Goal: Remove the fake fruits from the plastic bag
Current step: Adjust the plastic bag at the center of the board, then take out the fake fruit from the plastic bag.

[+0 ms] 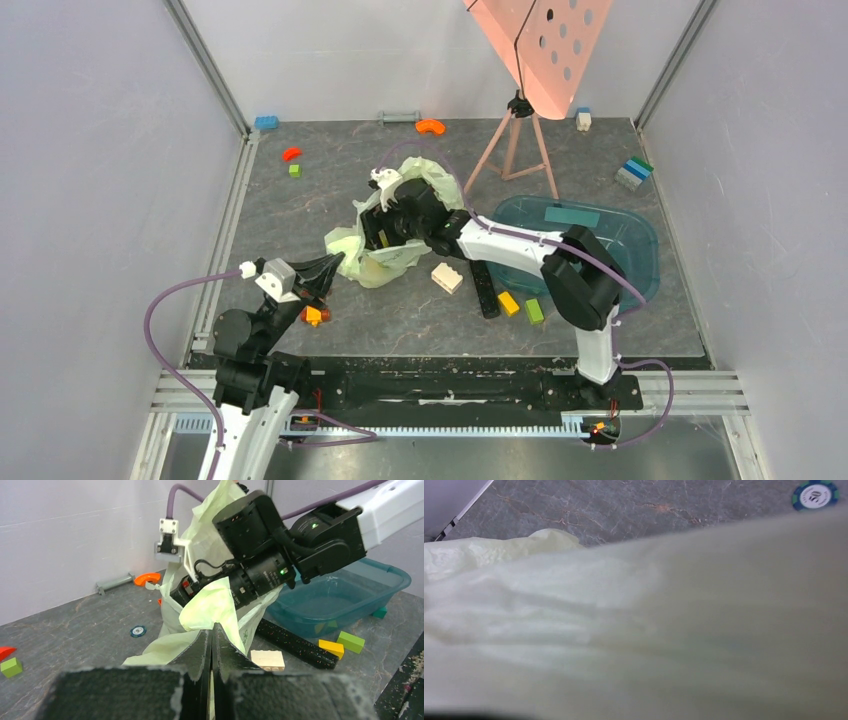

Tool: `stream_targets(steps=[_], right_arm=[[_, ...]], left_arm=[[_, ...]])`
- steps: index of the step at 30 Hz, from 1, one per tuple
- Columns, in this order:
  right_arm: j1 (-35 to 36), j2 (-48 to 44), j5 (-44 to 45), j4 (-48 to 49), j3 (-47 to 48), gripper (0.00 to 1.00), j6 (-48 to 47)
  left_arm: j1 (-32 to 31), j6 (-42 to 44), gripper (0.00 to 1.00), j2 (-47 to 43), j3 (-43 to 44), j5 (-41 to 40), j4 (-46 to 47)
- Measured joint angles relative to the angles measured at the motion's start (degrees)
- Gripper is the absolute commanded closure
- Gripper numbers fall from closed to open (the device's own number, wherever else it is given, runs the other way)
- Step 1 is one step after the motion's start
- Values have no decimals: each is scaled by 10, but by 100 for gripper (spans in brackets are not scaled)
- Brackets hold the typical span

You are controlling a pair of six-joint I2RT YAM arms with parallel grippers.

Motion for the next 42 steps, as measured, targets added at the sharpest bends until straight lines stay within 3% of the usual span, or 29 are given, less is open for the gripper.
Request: stream_targets(steps=[11,22,30,38,42], right_arm=[[0,71,-28,28,6,21,35],[19,84,-28,10,11,16,20],[39,103,6,-27,24,12,-7],[48,126,64,-49,54,24,-23],[48,131,82,-51,57,17,-27]], left_arm=[[0,2,98,0,0,0,-1],[0,5,98,0,0,0,-5],[0,8,98,0,0,0,-6],[0,11,98,0,-1,0,-10],[0,15,98,0,-1,0,-14]])
